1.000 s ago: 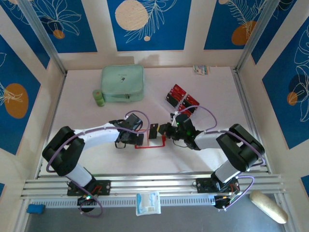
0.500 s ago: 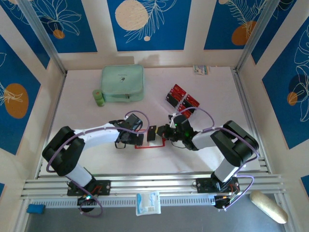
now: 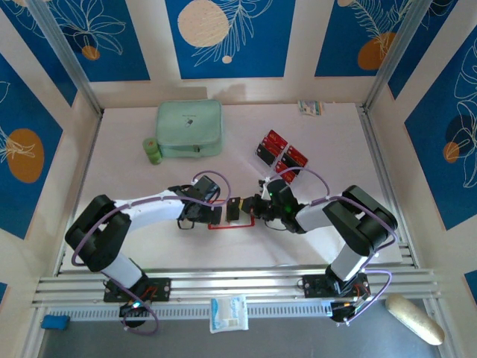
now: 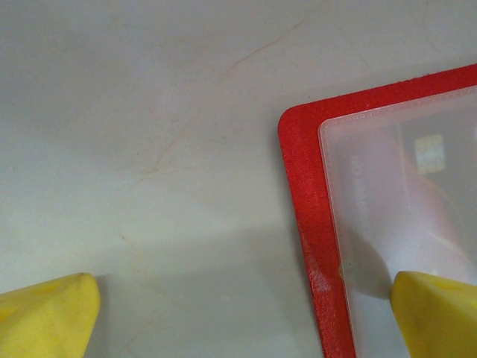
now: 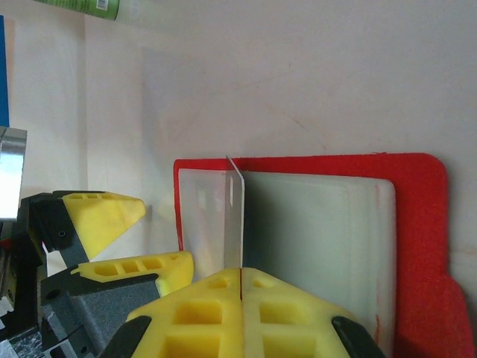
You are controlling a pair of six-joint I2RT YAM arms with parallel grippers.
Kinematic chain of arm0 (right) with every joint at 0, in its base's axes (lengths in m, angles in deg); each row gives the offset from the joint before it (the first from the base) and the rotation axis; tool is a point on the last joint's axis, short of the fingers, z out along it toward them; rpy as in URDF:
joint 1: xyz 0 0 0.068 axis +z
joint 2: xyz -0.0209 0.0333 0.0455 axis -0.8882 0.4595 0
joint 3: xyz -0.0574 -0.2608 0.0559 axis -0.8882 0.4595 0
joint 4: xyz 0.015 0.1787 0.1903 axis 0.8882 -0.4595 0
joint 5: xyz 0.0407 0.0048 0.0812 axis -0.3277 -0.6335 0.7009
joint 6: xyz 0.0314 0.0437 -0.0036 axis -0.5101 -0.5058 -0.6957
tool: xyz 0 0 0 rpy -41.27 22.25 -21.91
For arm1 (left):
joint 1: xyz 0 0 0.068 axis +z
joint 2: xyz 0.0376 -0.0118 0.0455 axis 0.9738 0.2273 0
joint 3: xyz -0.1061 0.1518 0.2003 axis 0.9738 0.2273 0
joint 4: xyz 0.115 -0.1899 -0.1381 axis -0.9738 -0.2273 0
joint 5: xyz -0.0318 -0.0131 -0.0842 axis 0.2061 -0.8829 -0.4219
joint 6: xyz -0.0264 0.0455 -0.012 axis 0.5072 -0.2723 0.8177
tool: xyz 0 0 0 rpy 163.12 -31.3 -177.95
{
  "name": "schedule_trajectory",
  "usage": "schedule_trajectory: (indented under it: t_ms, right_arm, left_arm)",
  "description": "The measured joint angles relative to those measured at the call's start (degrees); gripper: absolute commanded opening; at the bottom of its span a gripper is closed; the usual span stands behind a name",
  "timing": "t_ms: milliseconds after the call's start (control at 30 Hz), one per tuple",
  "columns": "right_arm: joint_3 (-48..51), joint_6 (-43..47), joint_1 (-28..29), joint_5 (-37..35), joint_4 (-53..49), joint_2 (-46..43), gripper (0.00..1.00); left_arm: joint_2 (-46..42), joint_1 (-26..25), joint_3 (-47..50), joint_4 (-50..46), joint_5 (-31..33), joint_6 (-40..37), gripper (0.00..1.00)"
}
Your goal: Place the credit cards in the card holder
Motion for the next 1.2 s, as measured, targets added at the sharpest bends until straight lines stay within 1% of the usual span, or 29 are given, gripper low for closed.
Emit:
schedule_trajectory:
  t_ms: [733, 1200]
  right_arm:
    - [0.0, 0.22, -0.02, 1.77, -3.78, 0.13, 0.0]
    - [-2.84, 0.44, -0.07, 3.98, -6.34, 2.49, 0.0]
  left_arm:
    - [0.0, -0.04, 0.15, 0.31, 0.17, 0.0, 1.0]
    - [-0.02, -0.04, 0.26, 0.5, 0.17, 0.0, 1.0]
